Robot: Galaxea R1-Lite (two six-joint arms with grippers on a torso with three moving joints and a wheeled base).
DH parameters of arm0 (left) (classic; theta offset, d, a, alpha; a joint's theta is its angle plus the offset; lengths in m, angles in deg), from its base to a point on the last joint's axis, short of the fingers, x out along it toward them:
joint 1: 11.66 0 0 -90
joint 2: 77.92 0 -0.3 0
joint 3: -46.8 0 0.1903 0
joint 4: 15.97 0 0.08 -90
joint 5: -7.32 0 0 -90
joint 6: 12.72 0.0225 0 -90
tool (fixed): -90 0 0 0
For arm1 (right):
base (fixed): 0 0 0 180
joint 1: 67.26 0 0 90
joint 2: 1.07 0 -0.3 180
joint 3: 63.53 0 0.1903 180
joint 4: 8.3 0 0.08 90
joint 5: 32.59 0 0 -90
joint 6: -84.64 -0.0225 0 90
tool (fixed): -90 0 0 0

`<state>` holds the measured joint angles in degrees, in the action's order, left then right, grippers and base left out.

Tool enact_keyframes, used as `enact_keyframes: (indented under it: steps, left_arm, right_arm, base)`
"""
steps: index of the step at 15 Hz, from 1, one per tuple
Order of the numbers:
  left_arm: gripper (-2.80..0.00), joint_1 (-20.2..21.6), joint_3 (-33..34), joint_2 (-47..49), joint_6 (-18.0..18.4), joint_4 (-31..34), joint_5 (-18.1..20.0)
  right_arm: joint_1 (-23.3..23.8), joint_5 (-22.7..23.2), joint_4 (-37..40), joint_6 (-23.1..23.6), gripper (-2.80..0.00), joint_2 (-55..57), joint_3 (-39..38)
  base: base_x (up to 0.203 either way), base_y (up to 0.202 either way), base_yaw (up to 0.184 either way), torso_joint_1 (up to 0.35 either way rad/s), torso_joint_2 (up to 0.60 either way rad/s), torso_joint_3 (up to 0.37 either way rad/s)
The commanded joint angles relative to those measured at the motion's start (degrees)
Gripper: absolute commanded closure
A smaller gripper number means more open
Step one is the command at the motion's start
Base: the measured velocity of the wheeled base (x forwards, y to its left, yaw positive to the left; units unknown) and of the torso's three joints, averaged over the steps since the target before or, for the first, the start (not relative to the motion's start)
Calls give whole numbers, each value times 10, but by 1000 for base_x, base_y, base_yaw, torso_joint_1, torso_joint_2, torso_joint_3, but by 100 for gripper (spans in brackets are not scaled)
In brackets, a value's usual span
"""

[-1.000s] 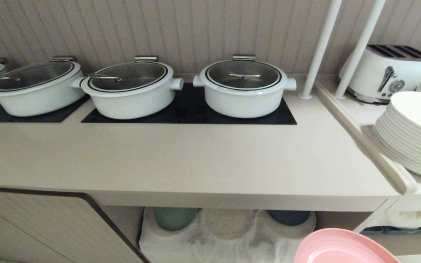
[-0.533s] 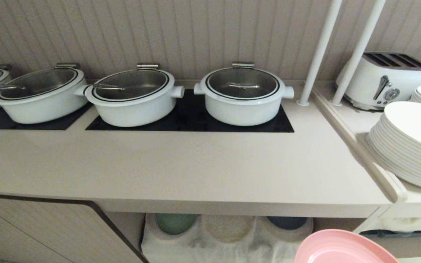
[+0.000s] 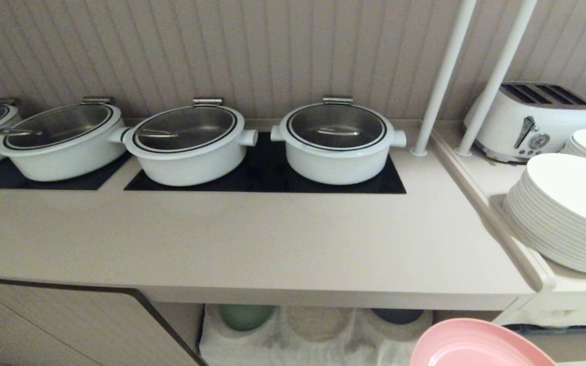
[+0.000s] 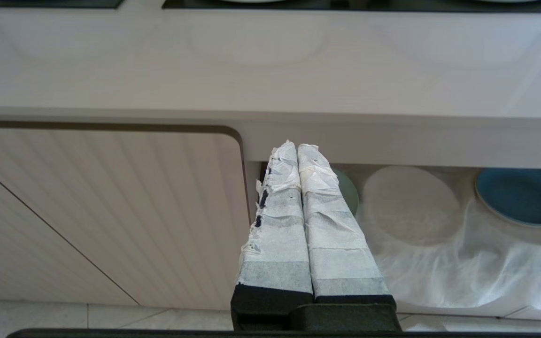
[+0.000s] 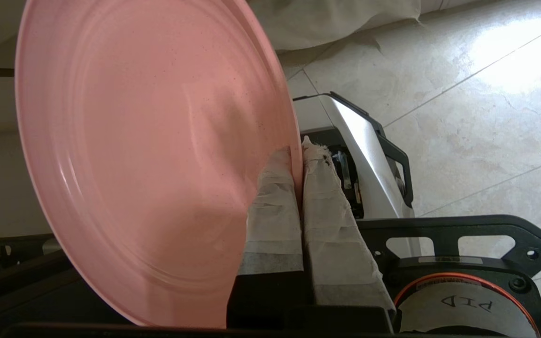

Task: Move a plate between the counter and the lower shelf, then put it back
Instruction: Put the plate

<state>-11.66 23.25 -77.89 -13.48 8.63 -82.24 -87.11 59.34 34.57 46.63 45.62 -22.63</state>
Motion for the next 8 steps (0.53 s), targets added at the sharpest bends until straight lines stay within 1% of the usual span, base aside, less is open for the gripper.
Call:
enact_keyframes:
  steps: [1, 4, 8]
  left_arm:
    - [0, 0, 0, 0, 0, 0, 0]
    - [0, 0, 0, 0, 0, 0, 0]
    - [0, 0, 0, 0, 0, 0, 0]
  right_arm:
    - [-1, 0, 1, -2, 0, 0, 0]
    - [-3, 0, 1, -2, 0, 0, 0]
    - [-4, 0, 1, -2, 0, 0, 0]
  base:
    - [0, 0, 0, 154, -303, -156]
    - [0, 0, 0, 137, -260, -137]
    - [0, 0, 0, 97, -184, -93]
